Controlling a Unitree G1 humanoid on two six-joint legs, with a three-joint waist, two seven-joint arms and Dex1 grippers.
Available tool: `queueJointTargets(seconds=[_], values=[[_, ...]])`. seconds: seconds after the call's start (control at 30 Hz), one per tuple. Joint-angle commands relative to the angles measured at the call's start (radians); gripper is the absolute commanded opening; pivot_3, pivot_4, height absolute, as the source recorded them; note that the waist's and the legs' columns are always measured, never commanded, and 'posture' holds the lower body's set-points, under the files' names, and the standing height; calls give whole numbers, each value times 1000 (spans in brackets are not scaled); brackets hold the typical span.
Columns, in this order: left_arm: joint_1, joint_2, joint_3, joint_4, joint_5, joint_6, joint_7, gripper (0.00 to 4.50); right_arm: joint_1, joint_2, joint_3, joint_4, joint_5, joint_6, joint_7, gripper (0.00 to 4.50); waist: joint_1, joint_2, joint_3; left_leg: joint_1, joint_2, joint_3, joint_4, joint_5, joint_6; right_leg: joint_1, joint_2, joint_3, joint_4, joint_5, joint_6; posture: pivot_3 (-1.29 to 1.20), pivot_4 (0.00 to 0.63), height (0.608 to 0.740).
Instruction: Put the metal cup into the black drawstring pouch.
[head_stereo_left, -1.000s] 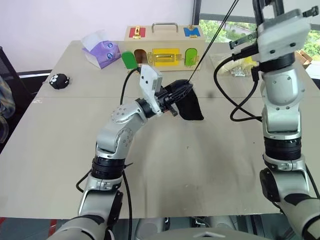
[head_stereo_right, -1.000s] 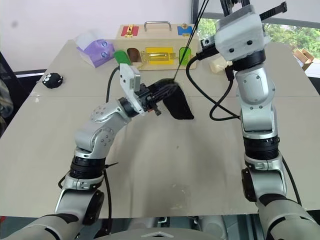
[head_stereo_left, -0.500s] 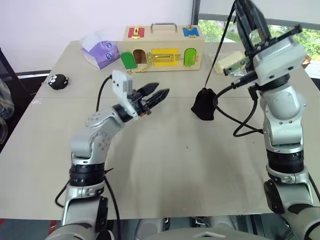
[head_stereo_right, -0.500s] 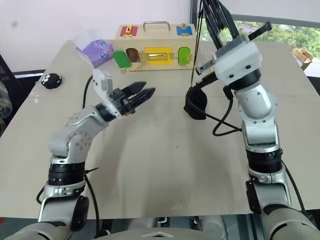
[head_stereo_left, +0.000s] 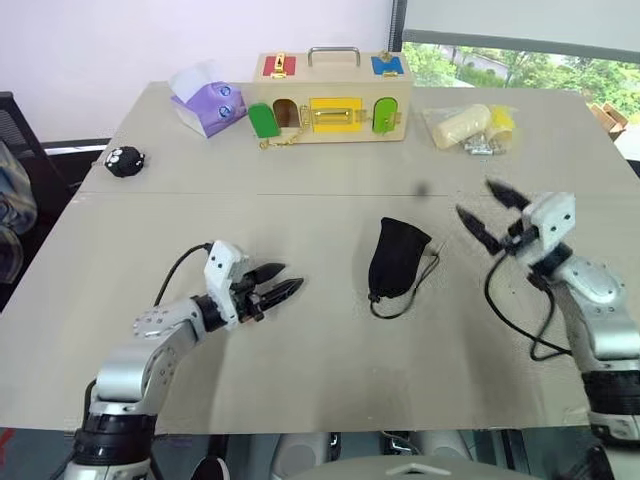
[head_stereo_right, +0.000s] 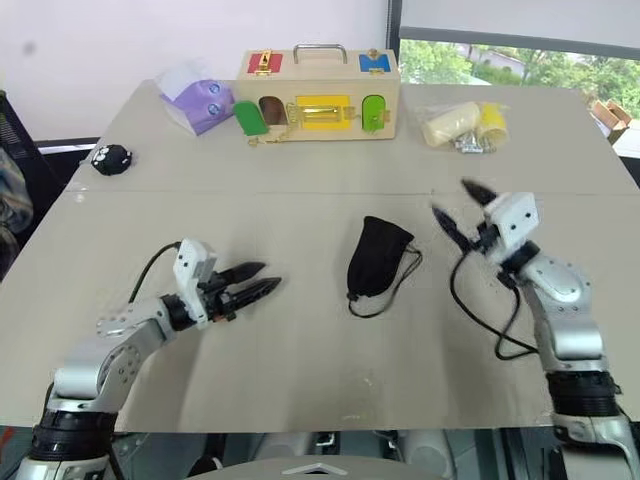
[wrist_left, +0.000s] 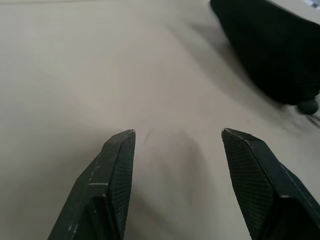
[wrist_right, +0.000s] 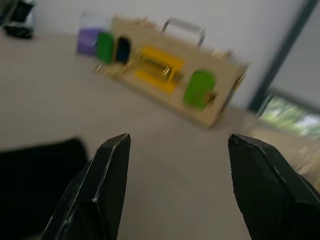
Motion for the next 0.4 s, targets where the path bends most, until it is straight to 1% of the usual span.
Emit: queueJointTargets(seconds=[0.03,0.07,0.13,0.2,0.33,0.4], values=[[48,16,30,-43,42,-63,5,2831,56,-74,-46,28,136,88,210,3122,0,0,0,0,0,0,0,-1,1,0,-1,0,0,0,0,0,150,740],[70,14,37,-49,47,-73,9,2831,81,-100,-47,48,161,93,288,3122,0,1,0,0,0,0,0,-1,2,0,-1,0,-1,0,0,0,150,740],[116,9,56,-73,58,-89,28,2831,102,-139,-62,112,183,105,380,3122,0,1,0,0,0,0,0,-2,3,0,-1,0,-2,0,0,0,150,740],[154,10,69,-95,72,-105,47,2831,95,-159,-74,182,184,93,434,3122,-3,2,0,0,0,0,0,-2,4,0,-2,0,-2,0,0,0,150,740],[209,10,80,-128,93,-135,57,2831,69,-178,-76,326,138,-13,552,3122,-2,3,-1,0,0,1,0,-2,4,0,-2,0,-2,0,0,0,150,740],[215,11,76,-137,110,-148,71,2831,56,-176,-78,365,128,-46,587,3122,-1,3,-1,0,0,1,0,-2,4,0,-2,0,-2,0,0,0,150,740]])
